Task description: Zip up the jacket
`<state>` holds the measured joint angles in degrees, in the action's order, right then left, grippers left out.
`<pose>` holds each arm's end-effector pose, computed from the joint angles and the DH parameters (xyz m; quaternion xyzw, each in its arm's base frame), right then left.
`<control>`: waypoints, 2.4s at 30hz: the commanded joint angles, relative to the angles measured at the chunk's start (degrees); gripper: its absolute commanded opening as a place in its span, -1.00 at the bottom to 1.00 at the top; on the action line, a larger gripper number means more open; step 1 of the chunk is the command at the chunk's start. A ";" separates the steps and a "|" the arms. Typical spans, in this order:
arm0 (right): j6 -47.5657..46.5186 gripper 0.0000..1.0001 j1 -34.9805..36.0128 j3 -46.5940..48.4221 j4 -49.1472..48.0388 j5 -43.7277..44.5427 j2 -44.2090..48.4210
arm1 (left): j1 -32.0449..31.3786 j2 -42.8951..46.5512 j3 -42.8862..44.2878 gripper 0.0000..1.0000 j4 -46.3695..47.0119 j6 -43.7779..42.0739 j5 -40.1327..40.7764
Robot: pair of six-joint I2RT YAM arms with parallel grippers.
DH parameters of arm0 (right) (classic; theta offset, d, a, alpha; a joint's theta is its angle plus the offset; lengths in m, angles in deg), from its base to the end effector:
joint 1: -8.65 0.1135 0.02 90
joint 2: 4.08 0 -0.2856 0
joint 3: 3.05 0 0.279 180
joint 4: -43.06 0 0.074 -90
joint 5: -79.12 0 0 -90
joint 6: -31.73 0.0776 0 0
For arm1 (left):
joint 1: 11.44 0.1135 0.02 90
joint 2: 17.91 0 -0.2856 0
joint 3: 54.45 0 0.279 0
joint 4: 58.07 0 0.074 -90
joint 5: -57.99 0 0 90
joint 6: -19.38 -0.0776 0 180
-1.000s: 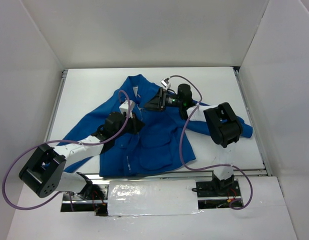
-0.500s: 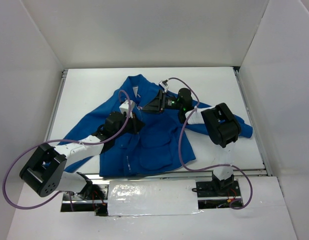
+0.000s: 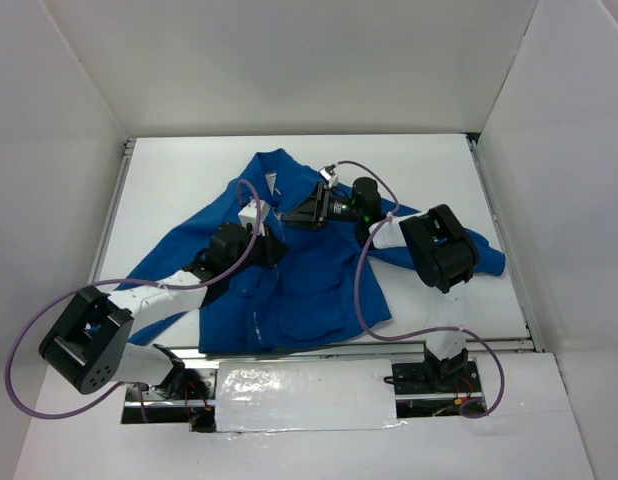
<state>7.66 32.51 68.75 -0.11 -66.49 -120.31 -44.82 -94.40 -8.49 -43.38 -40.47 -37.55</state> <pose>0.3978 0.2460 0.1718 -0.0775 0.7073 0.6728 0.2028 0.2790 -0.1928 0.2082 0.0516 0.7957 -0.3498 0.4917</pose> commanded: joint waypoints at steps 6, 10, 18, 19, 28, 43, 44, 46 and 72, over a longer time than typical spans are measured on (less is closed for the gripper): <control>0.16 0.17 0.05 2.94 -0.05 2.53 -2.07 | 0.25 1.61 1.53 -1.00 2.77 -0.88 -2.63; 1.30 0.12 0.05 4.87 -0.56 2.80 -2.69 | 0.25 2.13 1.44 -1.00 2.59 -1.06 -2.81; 5.27 -0.09 0.14 4.17 -5.76 1.65 -2.08 | 0.25 2.13 1.27 -1.00 2.68 -1.24 -2.72; 4.91 -0.12 0.05 4.00 -5.23 1.65 -1.47 | 0.25 2.05 1.27 -1.00 2.77 -1.24 -2.81; 0.78 -0.55 0.05 4.17 0.74 2.18 -1.64 | 0.25 1.60 1.27 -1.00 2.95 -1.23 -3.42; -18.47 -1.00 0.14 5.40 27.02 10.00 8.99 | 0.34 1.17 1.44 -1.00 2.24 -2.29 -3.60; -19.95 -1.00 0.05 5.84 29.46 10.43 9.52 | 0.34 0.91 1.44 -1.00 2.50 -2.29 -3.77; -21.71 -1.00 0.05 6.02 31.85 11.84 11.10 | 0.43 0.64 1.62 -1.00 2.51 -2.20 -4.30; -44.30 -1.00 0.84 27.80 50.83 26.08 7.33 | 0.34 0.29 2.94 -1.00 -4.87 -7.03 -16.61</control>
<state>-29.63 33.60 89.53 47.56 -46.27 -111.57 -43.86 -94.71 -6.43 -46.39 -45.34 -47.19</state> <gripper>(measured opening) 0.007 0.136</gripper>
